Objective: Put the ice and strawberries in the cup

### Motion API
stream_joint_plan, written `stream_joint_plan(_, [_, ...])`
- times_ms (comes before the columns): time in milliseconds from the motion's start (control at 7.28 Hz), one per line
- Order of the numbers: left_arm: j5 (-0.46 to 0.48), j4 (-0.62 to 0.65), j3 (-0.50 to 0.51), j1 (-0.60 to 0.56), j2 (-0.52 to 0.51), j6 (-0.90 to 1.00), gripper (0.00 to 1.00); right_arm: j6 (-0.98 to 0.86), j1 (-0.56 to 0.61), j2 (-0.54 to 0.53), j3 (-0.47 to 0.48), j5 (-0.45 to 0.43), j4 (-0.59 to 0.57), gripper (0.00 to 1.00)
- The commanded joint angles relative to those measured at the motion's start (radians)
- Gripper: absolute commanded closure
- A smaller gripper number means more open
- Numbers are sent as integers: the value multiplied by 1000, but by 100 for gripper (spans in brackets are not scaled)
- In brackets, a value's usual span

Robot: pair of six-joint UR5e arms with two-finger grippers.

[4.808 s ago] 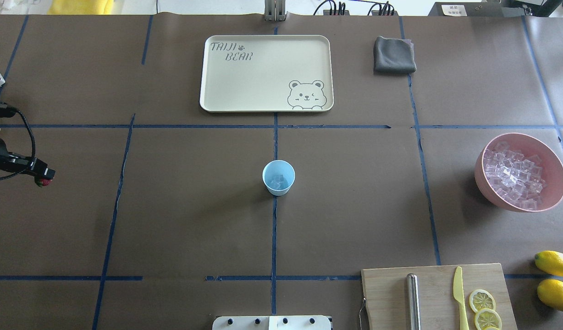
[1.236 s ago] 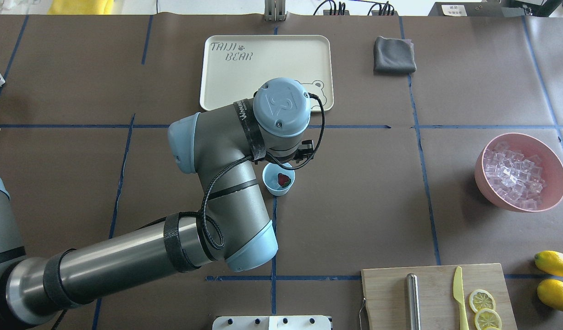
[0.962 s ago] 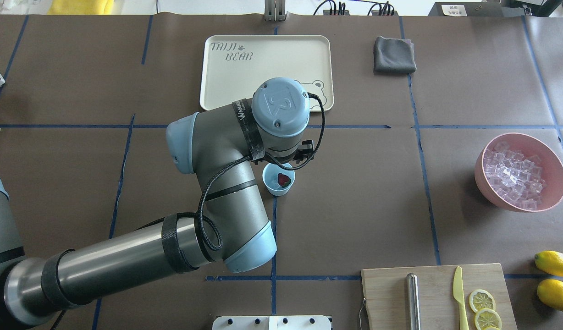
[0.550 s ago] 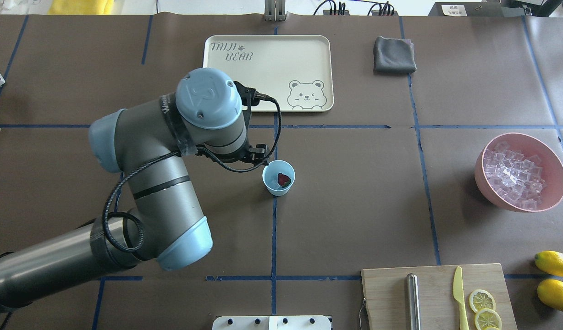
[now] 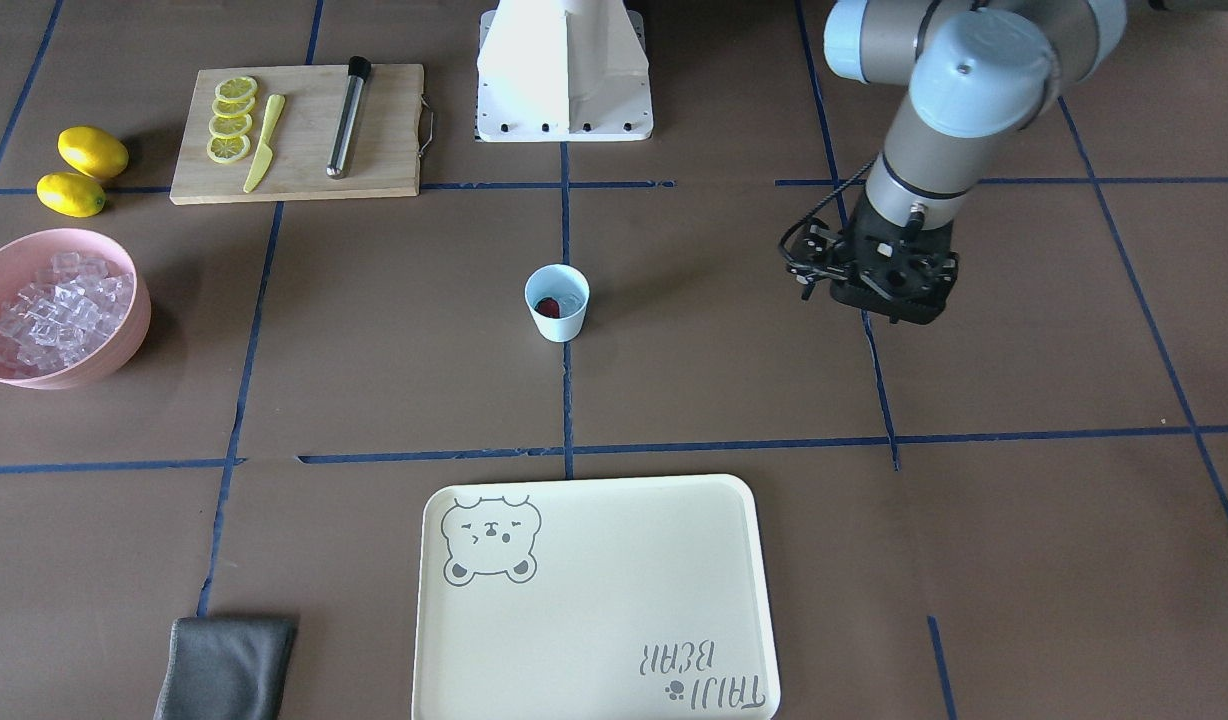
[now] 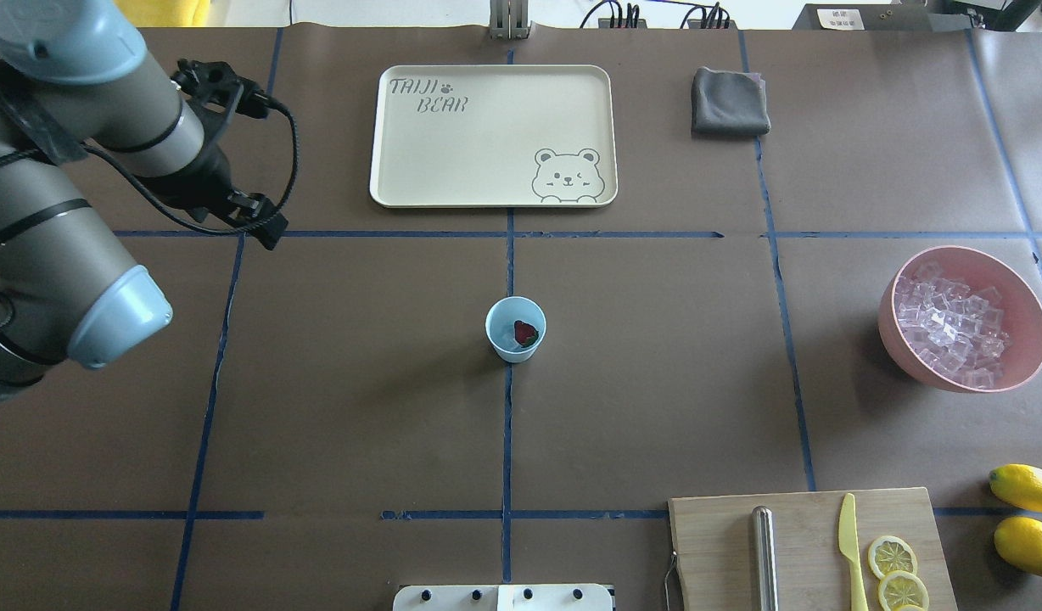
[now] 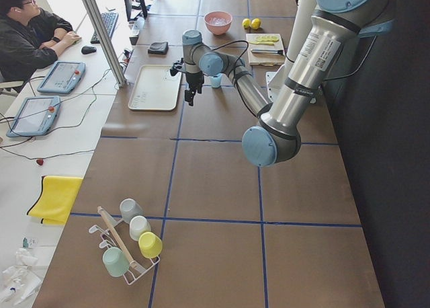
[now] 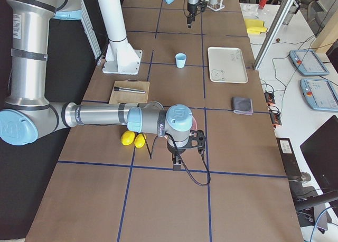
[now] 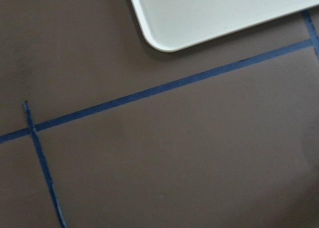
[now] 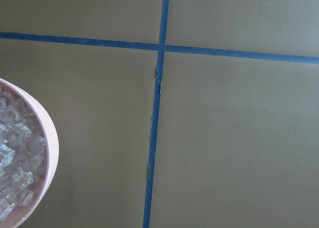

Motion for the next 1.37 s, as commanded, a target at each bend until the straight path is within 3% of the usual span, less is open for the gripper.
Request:
stream_joint_plan(0, [-91, 0, 33, -176, 134, 257, 0, 1, 0, 0, -71, 1, 104, 0])
stream_joint_plan(412, [-230, 4, 121, -370, 230, 403, 0, 73, 1, 5, -71, 7, 118, 0])
stream_joint_plan(824, [-233, 1, 287, -538, 323, 751, 0, 76, 1, 6, -68, 9, 118, 0])
stream_joint_plan(1236, [-228, -9, 302, -609, 427, 750, 0, 76, 1, 6, -68, 9, 118, 0])
